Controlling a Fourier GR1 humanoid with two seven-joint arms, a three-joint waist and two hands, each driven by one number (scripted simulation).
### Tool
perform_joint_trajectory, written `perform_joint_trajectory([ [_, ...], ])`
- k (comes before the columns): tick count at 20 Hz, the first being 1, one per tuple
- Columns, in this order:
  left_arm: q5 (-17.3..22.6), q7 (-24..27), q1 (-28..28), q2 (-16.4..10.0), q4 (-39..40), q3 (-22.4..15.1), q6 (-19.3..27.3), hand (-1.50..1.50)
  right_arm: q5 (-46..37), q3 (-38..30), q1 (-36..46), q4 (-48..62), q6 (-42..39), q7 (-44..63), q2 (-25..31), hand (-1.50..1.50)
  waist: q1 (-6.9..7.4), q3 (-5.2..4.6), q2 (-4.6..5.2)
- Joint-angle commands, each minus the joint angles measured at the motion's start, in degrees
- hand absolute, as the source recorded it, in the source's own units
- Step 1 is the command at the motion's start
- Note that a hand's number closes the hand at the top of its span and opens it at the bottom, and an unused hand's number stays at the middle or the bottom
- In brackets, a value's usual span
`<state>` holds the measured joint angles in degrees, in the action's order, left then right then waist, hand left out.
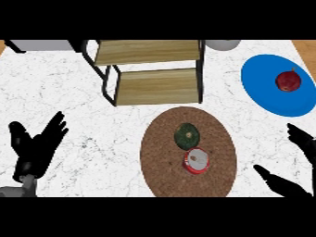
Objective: Pick the squash from the placemat and place it in the tiered shelf
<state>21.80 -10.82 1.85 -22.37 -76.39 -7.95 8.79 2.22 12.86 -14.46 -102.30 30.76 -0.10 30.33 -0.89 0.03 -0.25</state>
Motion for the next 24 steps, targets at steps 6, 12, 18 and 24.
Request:
perform_joint_trajectory([
  [6, -0.4, -3.0, -0.5, 0.1, -2.1, -0.1, -0.7, 0.0, -9.5, 8.7, -1.6, -23.4, -4.3, 27.4, 9.1, -1.5, 1.22, -0.23, 0.12],
  [12, -3.3, -2.7, 3.1, 3.0, 0.8, -1.3, 1.2, 0.0, -19.7, 12.0, 14.2, -21.9, -6.6, 52.7, 6.8, -1.5, 2.11, -0.27, 0.54],
  [18, -2.5, -2.3, 0.9, 3.5, 0.7, -0.8, -0.5, 0.0, -30.1, 15.1, 27.8, -16.2, -12.0, 71.6, 0.2, -1.5, 2.23, -0.24, 0.37],
  [24, -3.6, -2.8, 0.0, 3.7, -1.9, -0.6, 1.0, 0.0, -34.8, 19.0, 33.2, -3.6, -15.4, 74.6, -10.7, -1.5, 2.15, -0.1, 0.3],
])
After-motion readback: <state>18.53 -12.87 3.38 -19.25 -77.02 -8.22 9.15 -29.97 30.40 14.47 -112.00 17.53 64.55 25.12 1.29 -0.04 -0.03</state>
